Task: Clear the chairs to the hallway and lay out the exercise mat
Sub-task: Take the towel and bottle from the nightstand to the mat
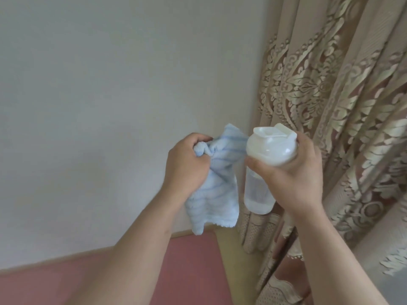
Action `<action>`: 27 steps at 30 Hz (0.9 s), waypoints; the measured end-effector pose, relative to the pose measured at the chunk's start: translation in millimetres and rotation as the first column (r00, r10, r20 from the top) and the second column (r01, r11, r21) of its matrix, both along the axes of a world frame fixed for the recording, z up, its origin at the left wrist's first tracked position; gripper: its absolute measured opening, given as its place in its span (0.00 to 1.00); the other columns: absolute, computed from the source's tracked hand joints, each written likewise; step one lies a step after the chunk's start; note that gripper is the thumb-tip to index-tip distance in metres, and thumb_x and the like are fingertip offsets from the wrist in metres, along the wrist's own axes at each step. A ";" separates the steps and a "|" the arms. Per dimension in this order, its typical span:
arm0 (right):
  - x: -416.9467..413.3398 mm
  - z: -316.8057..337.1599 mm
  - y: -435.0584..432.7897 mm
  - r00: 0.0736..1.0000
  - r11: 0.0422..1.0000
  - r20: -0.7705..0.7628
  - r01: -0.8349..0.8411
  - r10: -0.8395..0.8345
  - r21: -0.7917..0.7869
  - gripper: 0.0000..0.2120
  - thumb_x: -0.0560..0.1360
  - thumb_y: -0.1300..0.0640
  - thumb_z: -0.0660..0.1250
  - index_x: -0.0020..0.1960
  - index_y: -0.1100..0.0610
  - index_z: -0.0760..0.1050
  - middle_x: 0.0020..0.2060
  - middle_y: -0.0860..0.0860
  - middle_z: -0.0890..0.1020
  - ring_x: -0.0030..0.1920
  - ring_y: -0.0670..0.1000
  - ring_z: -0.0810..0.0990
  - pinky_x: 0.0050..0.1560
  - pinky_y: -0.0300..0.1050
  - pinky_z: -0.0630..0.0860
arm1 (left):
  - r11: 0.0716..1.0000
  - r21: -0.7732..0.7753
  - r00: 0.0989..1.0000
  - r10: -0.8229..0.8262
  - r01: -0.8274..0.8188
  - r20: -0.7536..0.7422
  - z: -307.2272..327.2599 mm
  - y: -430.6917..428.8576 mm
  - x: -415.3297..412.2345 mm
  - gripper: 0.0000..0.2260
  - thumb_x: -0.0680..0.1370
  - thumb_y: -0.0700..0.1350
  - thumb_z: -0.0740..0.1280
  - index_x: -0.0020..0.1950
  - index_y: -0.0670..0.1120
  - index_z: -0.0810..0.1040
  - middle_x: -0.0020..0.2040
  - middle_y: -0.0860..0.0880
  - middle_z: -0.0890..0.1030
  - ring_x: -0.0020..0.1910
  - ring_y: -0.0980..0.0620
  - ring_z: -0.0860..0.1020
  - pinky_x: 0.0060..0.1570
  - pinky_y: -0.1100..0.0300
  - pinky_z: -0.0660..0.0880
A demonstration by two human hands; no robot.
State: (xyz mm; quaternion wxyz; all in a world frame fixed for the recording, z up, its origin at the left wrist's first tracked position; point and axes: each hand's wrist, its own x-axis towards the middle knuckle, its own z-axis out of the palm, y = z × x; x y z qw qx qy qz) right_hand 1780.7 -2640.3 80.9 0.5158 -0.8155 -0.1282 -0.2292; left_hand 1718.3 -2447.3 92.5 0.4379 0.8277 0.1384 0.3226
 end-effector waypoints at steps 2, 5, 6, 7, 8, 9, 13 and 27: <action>17.1 -0.3 -6.3 0.999 0.999 0.009 -0.052 0.052 0.005 0.47 0.54 0.31 0.78 0.69 0.44 0.69 0.58 0.42 0.74 0.59 0.46 0.75 0.56 0.56 0.78 | 0.998 -0.016 0.998 0.059 -0.059 -0.006 -1.3 -11.1 9.0 0.17 0.72 0.38 0.64 0.50 0.58 0.81 0.45 0.65 0.83 0.47 0.68 0.78 0.41 0.74 0.71; 45.8 1.3 -25.7 0.989 0.989 -0.009 -0.145 0.145 0.009 0.48 0.53 0.31 0.78 0.69 0.44 0.69 0.59 0.43 0.74 0.60 0.47 0.75 0.57 0.57 0.78 | 0.989 -0.036 0.989 0.143 -0.144 -0.026 -3.5 -38.8 22.9 0.17 0.72 0.36 0.65 0.50 0.58 0.82 0.45 0.64 0.83 0.47 0.67 0.79 0.43 0.72 0.72; 52.4 0.8 -29.5 0.987 0.987 -0.012 -0.161 0.161 0.006 0.48 0.53 0.31 0.78 0.69 0.44 0.68 0.59 0.43 0.74 0.60 0.46 0.76 0.57 0.57 0.79 | 0.987 -0.036 0.987 0.156 -0.157 -0.035 -3.8 -45.1 24.4 0.17 0.72 0.37 0.65 0.51 0.57 0.82 0.46 0.64 0.83 0.47 0.66 0.79 0.43 0.71 0.72; 62.4 0.0 -34.4 0.981 0.981 -0.020 -0.193 0.193 0.007 0.48 0.53 0.31 0.78 0.69 0.44 0.68 0.59 0.43 0.74 0.60 0.46 0.76 0.57 0.57 0.79 | 0.982 -0.039 0.983 0.181 -0.183 -0.042 -4.5 -53.6 27.8 0.17 0.72 0.37 0.65 0.51 0.57 0.82 0.46 0.64 0.83 0.48 0.66 0.79 0.43 0.70 0.72; 68.4 0.0 -36.6 0.976 0.976 -0.022 -0.216 0.216 0.007 0.47 0.53 0.31 0.78 0.69 0.43 0.68 0.59 0.43 0.73 0.60 0.46 0.76 0.56 0.56 0.79 | 0.978 -0.042 0.978 0.201 -0.203 -0.050 -3.2 -57.8 30.0 0.17 0.72 0.37 0.64 0.50 0.57 0.82 0.46 0.64 0.83 0.47 0.67 0.79 0.43 0.71 0.73; 73.3 -2.4 -39.3 0.970 0.970 -0.033 -0.242 0.243 0.004 0.47 0.53 0.31 0.78 0.68 0.42 0.67 0.59 0.42 0.73 0.60 0.46 0.76 0.56 0.56 0.78 | 0.974 -0.043 0.973 0.221 -0.223 -0.061 -5.4 -63.1 30.2 0.17 0.72 0.37 0.64 0.49 0.58 0.81 0.45 0.65 0.83 0.47 0.68 0.79 0.42 0.72 0.73; 88.4 -13.3 -41.6 0.956 0.958 -0.055 -0.287 0.287 0.012 0.45 0.53 0.32 0.78 0.66 0.38 0.66 0.53 0.36 0.68 0.61 0.47 0.74 0.58 0.53 0.77 | 0.953 -0.048 0.950 0.294 -0.300 -0.103 -16.7 -73.3 31.8 0.17 0.71 0.37 0.65 0.48 0.60 0.80 0.44 0.67 0.82 0.46 0.68 0.79 0.42 0.73 0.72; 124.2 -125.5 -6.6 0.927 0.941 -0.259 -0.312 0.271 -0.133 0.45 0.54 0.38 0.77 0.67 0.46 0.65 0.57 0.44 0.71 0.49 0.25 0.64 0.39 0.23 0.63 | 0.835 -0.290 0.861 0.358 -0.469 -0.361 -191.4 -72.0 41.1 0.07 0.74 0.45 0.69 0.47 0.58 0.76 0.41 0.61 0.80 0.39 0.68 0.78 0.35 0.69 0.69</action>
